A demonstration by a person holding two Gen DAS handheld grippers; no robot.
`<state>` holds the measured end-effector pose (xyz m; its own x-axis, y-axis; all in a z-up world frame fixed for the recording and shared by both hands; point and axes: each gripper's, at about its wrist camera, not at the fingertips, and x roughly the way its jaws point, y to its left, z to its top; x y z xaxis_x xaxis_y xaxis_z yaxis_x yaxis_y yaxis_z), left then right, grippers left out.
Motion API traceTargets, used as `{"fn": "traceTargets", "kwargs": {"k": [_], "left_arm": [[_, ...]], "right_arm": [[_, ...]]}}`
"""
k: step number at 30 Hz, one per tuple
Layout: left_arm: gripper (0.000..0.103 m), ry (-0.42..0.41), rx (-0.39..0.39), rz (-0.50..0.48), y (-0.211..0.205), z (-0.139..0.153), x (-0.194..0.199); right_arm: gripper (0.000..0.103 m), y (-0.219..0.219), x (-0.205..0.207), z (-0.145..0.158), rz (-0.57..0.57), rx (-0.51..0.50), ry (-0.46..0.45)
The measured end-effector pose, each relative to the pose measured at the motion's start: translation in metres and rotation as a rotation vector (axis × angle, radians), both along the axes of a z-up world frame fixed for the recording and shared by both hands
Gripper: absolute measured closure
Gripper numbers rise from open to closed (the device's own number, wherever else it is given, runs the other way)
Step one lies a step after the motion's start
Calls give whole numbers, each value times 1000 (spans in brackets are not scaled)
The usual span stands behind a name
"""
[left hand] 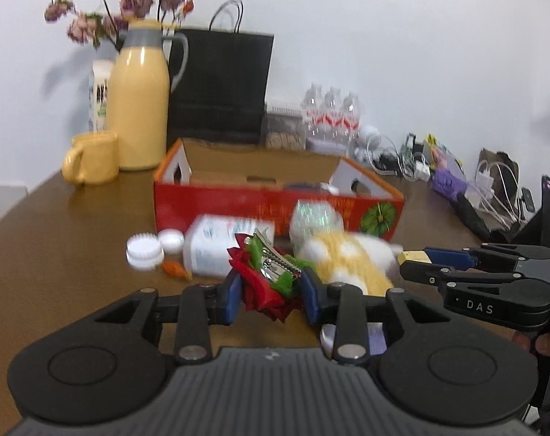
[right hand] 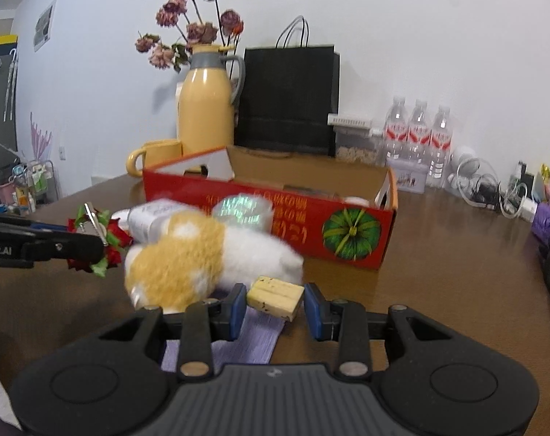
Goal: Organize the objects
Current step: 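Carry the red-green packet and yellow block into the box and release both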
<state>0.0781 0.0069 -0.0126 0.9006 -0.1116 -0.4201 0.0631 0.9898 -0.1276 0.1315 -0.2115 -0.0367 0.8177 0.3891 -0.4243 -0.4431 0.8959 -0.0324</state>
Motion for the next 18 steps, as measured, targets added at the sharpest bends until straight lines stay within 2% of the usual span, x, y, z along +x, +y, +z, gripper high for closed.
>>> {"fn": "traceTargets", "kwargs": {"k": [12,18], "left_arm": [[68,-141,49,46,-1,52,60],[68,-140,35,89,3,57,103]], "right_arm": [[70,18,61,52,-25,33,-147],[70,30,104,62,-51,51,-145]]}}
